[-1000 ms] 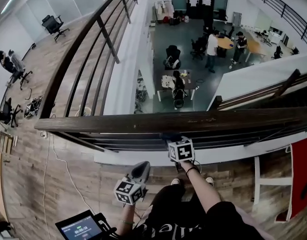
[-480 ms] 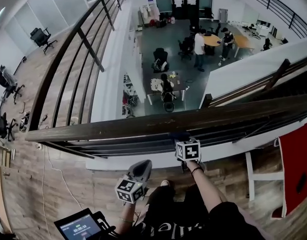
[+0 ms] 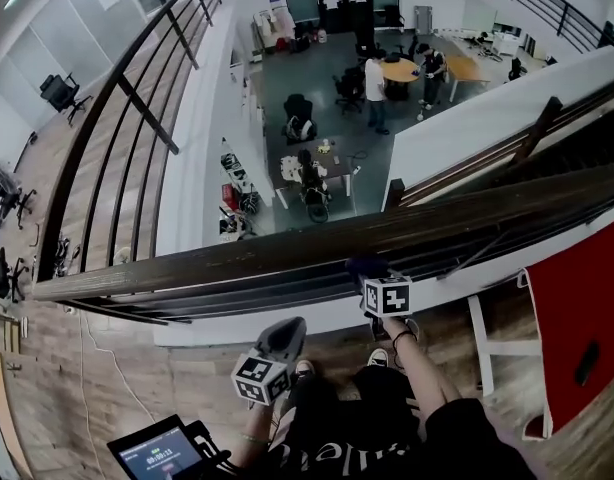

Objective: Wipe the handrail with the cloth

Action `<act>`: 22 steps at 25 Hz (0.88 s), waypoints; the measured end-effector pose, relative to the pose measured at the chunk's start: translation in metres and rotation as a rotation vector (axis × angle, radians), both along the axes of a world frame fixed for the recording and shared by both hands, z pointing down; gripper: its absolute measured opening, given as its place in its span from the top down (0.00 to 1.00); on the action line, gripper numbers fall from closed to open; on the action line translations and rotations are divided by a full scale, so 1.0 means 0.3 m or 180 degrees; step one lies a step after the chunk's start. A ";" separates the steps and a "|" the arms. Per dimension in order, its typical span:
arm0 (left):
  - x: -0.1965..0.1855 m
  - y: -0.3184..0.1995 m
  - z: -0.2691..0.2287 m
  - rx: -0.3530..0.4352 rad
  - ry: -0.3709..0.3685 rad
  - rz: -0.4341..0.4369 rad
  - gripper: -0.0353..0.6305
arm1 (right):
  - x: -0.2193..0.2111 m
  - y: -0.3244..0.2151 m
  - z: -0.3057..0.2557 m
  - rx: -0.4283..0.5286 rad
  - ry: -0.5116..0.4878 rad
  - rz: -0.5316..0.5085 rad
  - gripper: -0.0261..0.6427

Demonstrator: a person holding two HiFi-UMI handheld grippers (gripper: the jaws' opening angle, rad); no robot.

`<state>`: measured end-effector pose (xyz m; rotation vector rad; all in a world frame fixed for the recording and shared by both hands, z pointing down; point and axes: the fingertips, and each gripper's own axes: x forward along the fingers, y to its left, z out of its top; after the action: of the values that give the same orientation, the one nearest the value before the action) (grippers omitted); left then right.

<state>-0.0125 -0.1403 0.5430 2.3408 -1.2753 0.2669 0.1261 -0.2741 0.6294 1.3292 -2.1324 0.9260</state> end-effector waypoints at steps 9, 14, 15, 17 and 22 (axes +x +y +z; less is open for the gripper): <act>0.161 -0.082 -0.111 -0.0031 -0.0013 0.0188 0.94 | 0.384 -0.077 -0.105 -0.0008 0.0108 0.0434 0.81; 0.389 -0.112 0.013 -0.0012 -0.0058 0.0339 0.94 | 0.744 -0.113 0.025 0.0031 0.0189 0.0606 0.81; 0.407 -0.117 0.019 -0.0012 -0.0067 0.0357 0.94 | 0.791 -0.118 0.029 0.0038 0.0210 0.0643 0.81; 0.425 -0.122 0.025 -0.0012 -0.0078 0.0379 0.94 | 0.873 -0.125 0.034 0.0044 0.0263 0.0734 0.81; 0.464 -0.116 0.031 -0.0042 -0.0099 0.0418 0.94 | 1.092 -0.143 0.033 0.0055 0.0419 0.0949 0.81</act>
<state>0.1268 -0.1752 0.5522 2.4217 -1.1321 0.3541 0.4537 -0.3171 0.6394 1.6999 -1.8795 0.9051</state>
